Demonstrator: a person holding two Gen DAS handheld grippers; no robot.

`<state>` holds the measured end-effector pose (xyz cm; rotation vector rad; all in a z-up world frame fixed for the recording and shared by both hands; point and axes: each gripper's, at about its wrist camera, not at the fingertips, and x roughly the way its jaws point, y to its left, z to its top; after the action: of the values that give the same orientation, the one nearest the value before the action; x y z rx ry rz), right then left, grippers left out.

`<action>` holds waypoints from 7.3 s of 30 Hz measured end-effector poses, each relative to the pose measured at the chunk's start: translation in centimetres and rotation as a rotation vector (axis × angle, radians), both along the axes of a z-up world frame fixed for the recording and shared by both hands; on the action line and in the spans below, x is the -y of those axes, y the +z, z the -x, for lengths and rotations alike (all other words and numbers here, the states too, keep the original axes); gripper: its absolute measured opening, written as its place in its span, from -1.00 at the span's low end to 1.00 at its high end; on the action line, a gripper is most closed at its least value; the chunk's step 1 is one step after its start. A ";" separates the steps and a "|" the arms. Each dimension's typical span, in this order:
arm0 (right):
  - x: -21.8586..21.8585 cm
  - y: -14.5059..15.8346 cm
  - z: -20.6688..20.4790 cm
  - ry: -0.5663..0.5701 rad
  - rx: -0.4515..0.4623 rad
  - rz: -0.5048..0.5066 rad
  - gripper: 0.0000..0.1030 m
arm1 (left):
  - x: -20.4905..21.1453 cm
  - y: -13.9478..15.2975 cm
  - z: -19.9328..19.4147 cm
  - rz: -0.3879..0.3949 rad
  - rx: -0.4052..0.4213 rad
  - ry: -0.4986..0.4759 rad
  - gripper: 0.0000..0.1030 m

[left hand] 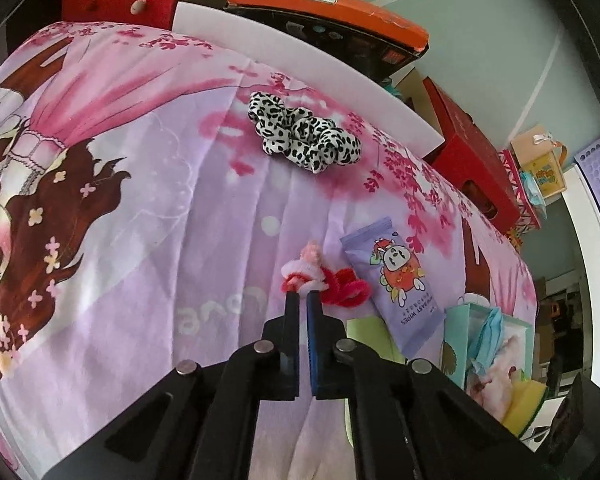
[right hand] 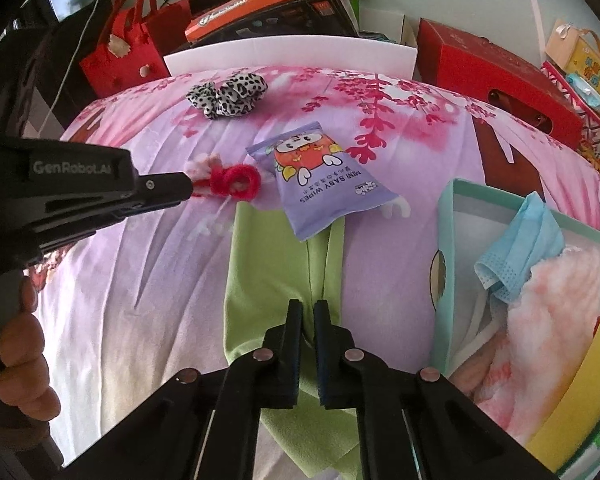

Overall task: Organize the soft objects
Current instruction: 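Close the right gripper on the green cloth while the left grasps the red hair tie, then carry the green cloth and red hair tie over the tray, then open both grippers to drop the cloth and hair tie in the tray, then move both grippers back from the tray toward the wipes pack and scrunchie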

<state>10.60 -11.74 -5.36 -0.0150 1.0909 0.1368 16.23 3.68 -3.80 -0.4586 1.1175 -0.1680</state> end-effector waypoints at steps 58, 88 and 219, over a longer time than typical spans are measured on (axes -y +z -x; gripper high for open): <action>3.2 5.8 2.5 -0.057 0.153 -0.058 -0.90 | -0.4 -2.4 -0.8 0.151 -0.005 0.042 -0.52; 12.8 16.8 9.2 -0.304 0.477 -0.082 -0.90 | 6.4 14.4 5.3 0.142 0.405 -0.157 -0.66; 0.0 5.2 -4.6 -0.024 0.204 0.054 0.99 | -5.1 4.5 -2.7 -0.309 0.047 0.177 0.87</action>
<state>15.24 -11.72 -0.15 -0.0634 0.8907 0.0820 18.92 8.80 0.65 -0.2731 1.0293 0.1470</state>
